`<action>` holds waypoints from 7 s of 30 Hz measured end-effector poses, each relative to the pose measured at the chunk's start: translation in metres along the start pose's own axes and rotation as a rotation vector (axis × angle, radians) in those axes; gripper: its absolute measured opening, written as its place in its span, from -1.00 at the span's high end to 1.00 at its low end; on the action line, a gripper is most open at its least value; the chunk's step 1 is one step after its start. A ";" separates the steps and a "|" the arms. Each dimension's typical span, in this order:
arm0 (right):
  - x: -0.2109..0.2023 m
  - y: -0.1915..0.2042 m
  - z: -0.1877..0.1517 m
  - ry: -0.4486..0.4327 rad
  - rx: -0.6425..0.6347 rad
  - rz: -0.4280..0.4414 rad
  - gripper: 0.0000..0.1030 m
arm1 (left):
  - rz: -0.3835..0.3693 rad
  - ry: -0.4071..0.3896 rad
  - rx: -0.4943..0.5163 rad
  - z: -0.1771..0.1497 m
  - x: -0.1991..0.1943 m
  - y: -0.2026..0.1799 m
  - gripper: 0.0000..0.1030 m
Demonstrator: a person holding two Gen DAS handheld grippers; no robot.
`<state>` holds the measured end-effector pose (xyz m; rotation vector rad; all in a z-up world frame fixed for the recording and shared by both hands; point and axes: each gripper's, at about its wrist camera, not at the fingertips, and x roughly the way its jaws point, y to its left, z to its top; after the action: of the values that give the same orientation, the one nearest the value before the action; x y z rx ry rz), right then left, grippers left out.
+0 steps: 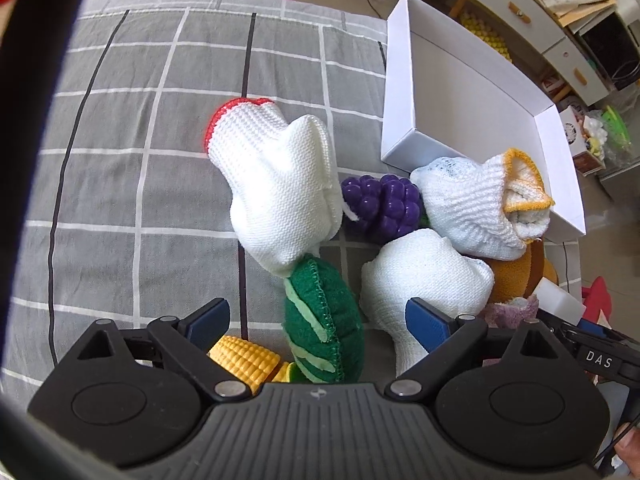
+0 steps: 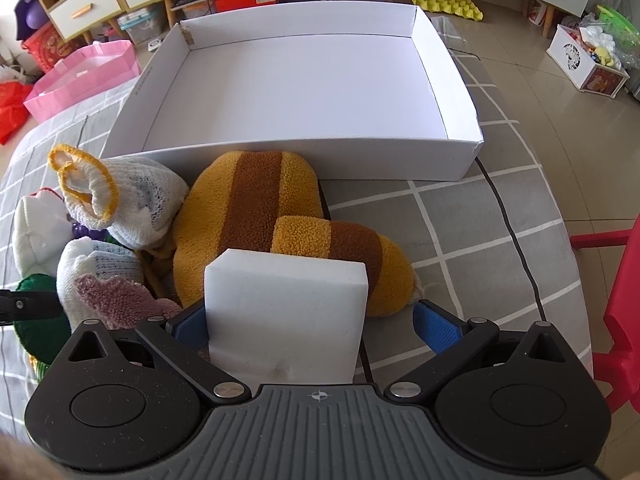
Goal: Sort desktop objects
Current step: 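Move the right tool to the white foam block while the left tool approaches the green felt vegetable, then close the right tool on the foam block while the left tool grasps the green felt vegetable, then carry the foam block with the right tool while the left tool carries the felt vegetable to the box, then open the right tool to drop the block while the left tool releases the felt vegetable in the box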
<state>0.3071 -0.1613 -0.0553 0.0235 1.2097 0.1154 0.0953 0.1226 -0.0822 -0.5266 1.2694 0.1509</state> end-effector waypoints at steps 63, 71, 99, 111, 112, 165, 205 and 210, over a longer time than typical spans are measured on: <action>0.003 0.004 0.008 0.033 0.047 0.033 -0.44 | 0.044 0.070 0.027 0.018 0.031 -0.033 0.36; -0.002 -0.001 0.007 0.023 0.053 0.047 -0.43 | 0.034 0.056 0.019 0.013 0.023 -0.021 0.37; -0.060 -0.043 0.007 -0.114 0.152 0.157 -0.44 | -0.002 -0.138 0.194 -0.011 -0.086 -0.061 0.37; -0.069 -0.046 0.003 -0.146 0.148 0.161 -0.44 | -0.036 -0.169 0.249 -0.005 -0.075 -0.074 0.36; -0.070 -0.047 0.003 -0.150 0.147 0.163 -0.44 | -0.040 -0.172 0.249 -0.004 -0.075 -0.076 0.36; 0.028 -0.065 0.154 -0.217 0.172 0.229 -0.45 | 0.018 -0.124 0.387 0.138 0.049 -0.189 0.34; 0.018 -0.059 0.159 -0.256 0.123 0.206 -0.64 | 0.044 -0.173 0.366 0.145 0.003 -0.173 -0.16; -0.023 -0.049 0.148 -0.283 0.068 0.211 -0.67 | 0.001 -0.220 0.344 0.117 -0.046 -0.152 -0.20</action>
<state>0.4415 -0.2054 0.0143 0.2210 0.9254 0.2470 0.2420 0.0514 0.0284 -0.2066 1.0519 -0.0104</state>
